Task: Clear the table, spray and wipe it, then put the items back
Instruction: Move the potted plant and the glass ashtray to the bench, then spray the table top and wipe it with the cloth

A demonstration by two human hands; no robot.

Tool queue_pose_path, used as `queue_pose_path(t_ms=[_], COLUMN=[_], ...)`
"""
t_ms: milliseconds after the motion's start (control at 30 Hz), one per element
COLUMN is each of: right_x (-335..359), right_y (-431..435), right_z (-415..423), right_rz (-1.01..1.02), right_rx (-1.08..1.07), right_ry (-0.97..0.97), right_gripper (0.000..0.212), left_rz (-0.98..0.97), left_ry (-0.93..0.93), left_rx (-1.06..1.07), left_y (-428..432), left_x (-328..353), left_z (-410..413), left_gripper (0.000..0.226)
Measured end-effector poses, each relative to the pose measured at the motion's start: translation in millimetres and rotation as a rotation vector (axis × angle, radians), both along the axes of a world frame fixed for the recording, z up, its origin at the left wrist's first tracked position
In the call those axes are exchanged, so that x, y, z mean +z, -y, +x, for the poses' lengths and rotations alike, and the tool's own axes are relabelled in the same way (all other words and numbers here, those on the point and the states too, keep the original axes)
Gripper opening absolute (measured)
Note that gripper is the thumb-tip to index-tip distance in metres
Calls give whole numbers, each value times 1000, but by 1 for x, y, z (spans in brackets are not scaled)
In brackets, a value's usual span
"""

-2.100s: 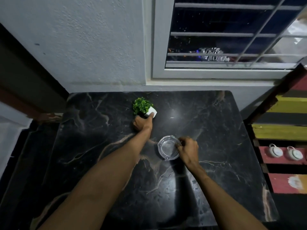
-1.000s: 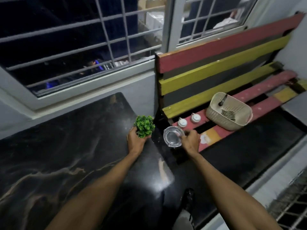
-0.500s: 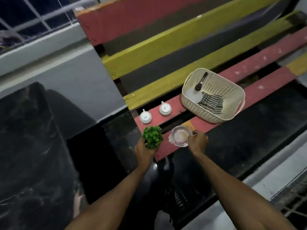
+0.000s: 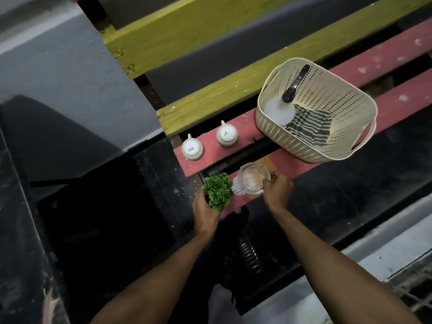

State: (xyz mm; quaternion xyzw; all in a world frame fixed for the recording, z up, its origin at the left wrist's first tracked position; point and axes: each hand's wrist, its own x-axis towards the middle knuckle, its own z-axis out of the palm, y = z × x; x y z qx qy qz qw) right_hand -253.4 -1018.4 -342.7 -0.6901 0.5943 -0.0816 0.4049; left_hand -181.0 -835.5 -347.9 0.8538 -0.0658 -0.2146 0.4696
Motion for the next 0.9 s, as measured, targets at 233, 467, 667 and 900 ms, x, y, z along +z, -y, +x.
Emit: queue_pose_path(t_ms=[233, 467, 667, 900], right_x=[9, 65, 158, 221], right_y=[-1, -24, -57, -30], right_z=[2, -7, -13, -18], right_rz=[32, -78, -181, -261], right_rx=[92, 126, 118, 28], right_ry=[-88, -156, -55, 56], right_gripper=[32, 41, 39, 48], left_rz=[-15, -74, -62, -85], left_ry=[-76, -219, -125, 14], left_rx=[-74, -216, -335, -539], left_y=[-6, -36, -53, 16], left_x=[7, 55, 142, 217], left_z=[0, 5, 29, 63], left_gripper=[90, 133, 107, 88])
